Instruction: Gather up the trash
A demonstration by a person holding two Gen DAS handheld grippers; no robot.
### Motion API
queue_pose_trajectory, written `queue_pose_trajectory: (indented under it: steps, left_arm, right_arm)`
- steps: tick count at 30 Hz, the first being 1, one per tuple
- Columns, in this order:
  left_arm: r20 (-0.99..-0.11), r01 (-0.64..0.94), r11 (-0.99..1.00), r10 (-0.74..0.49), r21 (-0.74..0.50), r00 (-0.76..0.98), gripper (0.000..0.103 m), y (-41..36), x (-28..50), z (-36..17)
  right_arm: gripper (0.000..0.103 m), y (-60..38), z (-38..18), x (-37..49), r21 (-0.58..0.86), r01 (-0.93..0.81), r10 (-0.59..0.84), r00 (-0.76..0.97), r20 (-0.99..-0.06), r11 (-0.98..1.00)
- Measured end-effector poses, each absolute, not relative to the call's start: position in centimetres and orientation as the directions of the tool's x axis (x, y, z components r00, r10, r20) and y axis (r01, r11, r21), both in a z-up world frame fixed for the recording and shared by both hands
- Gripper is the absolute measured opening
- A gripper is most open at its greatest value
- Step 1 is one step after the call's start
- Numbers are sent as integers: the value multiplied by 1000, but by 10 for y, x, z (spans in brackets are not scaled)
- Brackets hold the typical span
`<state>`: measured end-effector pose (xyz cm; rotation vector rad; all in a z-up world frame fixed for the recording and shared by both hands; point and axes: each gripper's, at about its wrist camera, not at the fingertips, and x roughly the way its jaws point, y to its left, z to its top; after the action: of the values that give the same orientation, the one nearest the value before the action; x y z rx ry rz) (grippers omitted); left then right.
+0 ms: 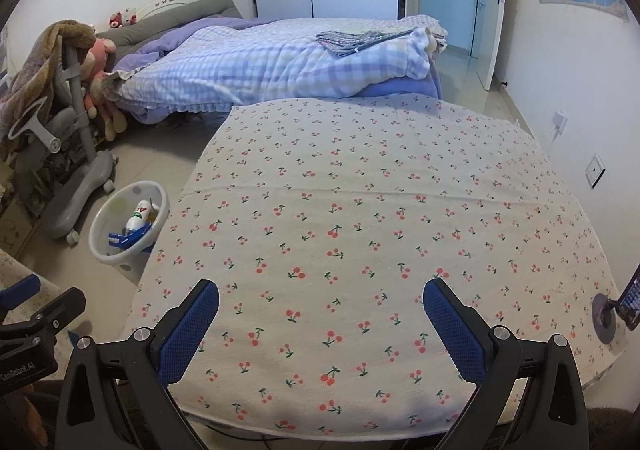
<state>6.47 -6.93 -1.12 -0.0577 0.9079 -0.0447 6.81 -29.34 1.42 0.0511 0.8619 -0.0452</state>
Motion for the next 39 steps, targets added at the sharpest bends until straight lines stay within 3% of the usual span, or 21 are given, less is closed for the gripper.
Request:
queue_pose_trajectory:
  steps: [39]
  left_arm:
    - [-779,15,997,-70,-78,622,102,-68,64,-8]
  right_arm:
    - [103,-289,13,65,41,75,-18,651,-759,996]
